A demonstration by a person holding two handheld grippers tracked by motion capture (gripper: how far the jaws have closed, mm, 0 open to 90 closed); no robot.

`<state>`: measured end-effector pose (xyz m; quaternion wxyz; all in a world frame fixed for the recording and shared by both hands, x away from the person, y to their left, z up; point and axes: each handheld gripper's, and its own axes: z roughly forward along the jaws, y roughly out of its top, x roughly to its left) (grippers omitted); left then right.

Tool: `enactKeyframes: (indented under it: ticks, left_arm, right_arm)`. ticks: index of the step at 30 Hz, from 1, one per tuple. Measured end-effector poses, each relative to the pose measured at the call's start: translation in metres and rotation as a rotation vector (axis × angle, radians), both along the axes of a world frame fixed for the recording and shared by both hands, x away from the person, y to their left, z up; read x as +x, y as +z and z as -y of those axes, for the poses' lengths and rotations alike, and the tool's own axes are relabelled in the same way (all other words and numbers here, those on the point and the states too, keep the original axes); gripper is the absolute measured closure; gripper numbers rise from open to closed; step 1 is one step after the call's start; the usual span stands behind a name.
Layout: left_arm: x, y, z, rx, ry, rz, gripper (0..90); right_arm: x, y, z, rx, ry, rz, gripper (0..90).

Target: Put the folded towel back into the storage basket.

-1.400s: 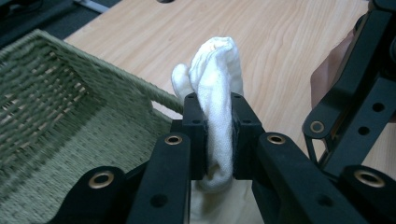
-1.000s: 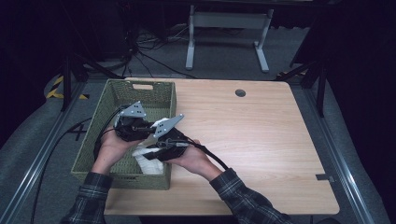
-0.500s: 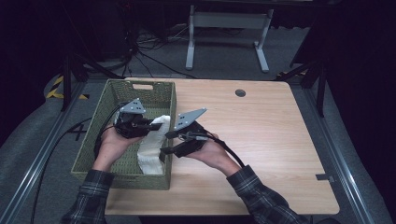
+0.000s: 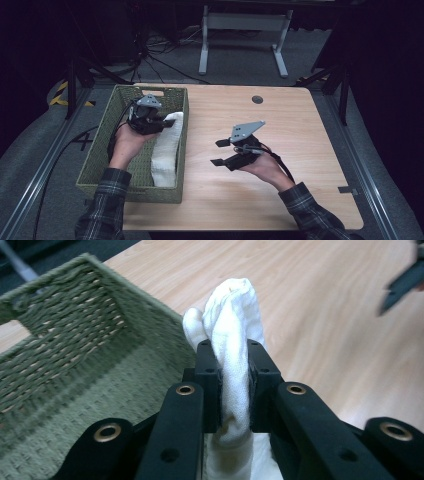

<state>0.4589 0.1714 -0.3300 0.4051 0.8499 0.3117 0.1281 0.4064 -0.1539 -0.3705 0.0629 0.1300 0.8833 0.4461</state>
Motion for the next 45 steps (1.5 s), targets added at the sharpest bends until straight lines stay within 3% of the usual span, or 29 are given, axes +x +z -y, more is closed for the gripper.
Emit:
enactKeyframes:
  ticks: [2,7,9,14,16,20,22,29,37,45]
  left_arm:
    - [0.004,0.001,0.002,0.002,0.01,0.001,79.9]
    - [0.021,0.0,0.012,0.038,0.028,-0.002,79.3]
    - [0.025,-0.002,0.014,0.041,0.036,-0.002,79.0]
    - [0.029,-0.006,0.014,0.062,0.061,-0.017,77.7]
    - [0.031,-0.008,0.012,0.063,0.081,-0.02,76.8]
    - [0.033,-0.007,0.011,0.052,0.119,-0.024,59.9]
    - [0.032,-0.006,0.011,0.032,0.119,-0.031,50.8]
    - [0.022,0.0,0.018,0.0,0.105,-0.032,35.1]
    - [0.006,0.005,0.043,-0.037,0.052,-0.045,24.9]
    - [-0.011,0.004,0.077,-0.052,0.008,-0.047,22.4]
  right_arm:
    - [-0.001,-0.002,0.006,-0.003,-0.007,-0.004,31.8]
    - [-0.007,-0.022,0.062,-0.02,-0.056,-0.008,30.3]
    - [-0.008,-0.028,0.074,-0.052,-0.072,-0.028,27.6]
    - [-0.014,-0.039,0.099,-0.079,-0.091,-0.028,27.1]
    - [-0.015,-0.04,0.102,-0.079,-0.097,-0.032,27.1]
    - [-0.02,-0.042,0.113,-0.084,-0.106,-0.031,27.1]
    - [-0.023,-0.042,0.117,-0.093,-0.115,-0.035,26.3]
    - [-0.029,-0.045,0.126,-0.107,-0.139,-0.038,25.5]
    - [-0.03,-0.05,0.139,-0.114,-0.176,-0.049,25.1]
    - [-0.031,-0.051,0.149,-0.113,-0.196,-0.047,25.1]
